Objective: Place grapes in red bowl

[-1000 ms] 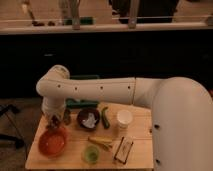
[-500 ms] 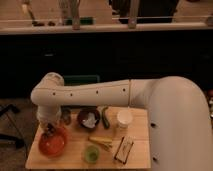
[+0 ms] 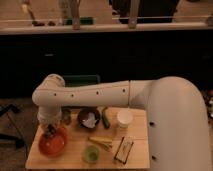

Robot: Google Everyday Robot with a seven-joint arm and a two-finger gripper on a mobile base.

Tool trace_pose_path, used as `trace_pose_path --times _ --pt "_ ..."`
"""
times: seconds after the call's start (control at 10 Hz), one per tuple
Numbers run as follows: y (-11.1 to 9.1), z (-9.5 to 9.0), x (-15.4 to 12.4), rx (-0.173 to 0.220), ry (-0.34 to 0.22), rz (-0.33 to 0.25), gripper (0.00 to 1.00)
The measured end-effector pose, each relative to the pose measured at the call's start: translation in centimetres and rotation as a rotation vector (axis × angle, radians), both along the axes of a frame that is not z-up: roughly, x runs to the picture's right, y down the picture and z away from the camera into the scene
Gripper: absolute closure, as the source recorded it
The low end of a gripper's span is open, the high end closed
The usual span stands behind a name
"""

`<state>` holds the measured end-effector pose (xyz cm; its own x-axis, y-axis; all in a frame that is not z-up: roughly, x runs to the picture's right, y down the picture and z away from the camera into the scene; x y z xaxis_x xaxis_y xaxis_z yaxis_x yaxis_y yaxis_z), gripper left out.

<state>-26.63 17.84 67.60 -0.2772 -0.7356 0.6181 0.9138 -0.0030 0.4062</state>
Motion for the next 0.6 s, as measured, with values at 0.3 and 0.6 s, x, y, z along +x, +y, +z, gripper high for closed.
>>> trace_pose_path --times 0.3,0.6 --pt "1.6 0.2 0.0 -0.037 0.005 0.007 0.96" --pt "3.2 1.1 -0.2 -0.084 0.004 0.009 0.96"
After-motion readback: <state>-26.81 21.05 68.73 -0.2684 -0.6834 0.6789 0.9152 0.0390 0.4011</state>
